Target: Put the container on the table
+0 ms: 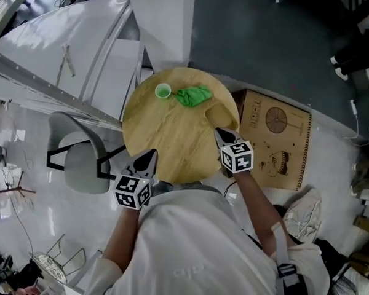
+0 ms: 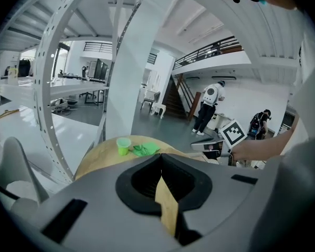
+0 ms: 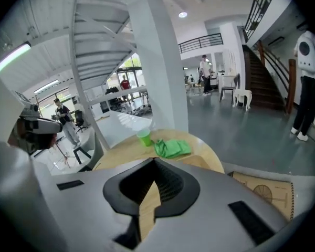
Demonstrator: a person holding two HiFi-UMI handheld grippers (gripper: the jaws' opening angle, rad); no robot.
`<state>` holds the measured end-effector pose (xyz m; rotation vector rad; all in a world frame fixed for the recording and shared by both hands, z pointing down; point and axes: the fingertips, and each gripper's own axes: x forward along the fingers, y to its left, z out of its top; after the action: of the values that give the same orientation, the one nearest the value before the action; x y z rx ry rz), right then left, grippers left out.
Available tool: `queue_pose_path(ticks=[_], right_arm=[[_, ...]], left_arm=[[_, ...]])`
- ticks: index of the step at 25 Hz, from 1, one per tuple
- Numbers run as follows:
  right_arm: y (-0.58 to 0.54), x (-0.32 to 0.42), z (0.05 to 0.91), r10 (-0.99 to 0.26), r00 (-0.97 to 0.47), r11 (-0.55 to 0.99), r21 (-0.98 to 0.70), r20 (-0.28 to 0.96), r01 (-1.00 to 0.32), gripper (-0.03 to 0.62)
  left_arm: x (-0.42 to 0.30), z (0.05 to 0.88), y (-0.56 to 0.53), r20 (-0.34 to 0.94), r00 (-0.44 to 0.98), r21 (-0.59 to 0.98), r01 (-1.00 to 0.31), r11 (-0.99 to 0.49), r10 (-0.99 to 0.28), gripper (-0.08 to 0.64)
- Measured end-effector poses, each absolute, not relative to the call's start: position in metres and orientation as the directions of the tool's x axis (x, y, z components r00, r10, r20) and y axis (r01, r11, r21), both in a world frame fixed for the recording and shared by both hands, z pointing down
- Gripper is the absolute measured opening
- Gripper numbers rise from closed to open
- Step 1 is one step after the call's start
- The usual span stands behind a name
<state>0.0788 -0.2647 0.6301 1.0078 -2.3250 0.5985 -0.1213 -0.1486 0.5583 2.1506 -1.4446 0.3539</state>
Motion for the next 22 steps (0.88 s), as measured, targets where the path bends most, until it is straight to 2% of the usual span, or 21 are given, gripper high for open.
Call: queue_pose_path(ticks=[10, 22], right_arm=[[-0.217, 0.117, 0.549, -0.646, -0.556, 0.558, -0.174, 0.523, -0.811, 0.026], [-0.161, 0.167, 0.480, -0.810, -0.443, 0.415, -0.159, 0.384, -0.896, 0.026]], left_arm=[[-0.070, 0.517, -0.183, 0.374, 0.570, 0.276, -0.821, -0.499, -0.731, 0.017], [-0.013, 0.463, -0.194, 0.245, 0.749, 0.239, -0.662, -0.710, -0.616, 0.017]])
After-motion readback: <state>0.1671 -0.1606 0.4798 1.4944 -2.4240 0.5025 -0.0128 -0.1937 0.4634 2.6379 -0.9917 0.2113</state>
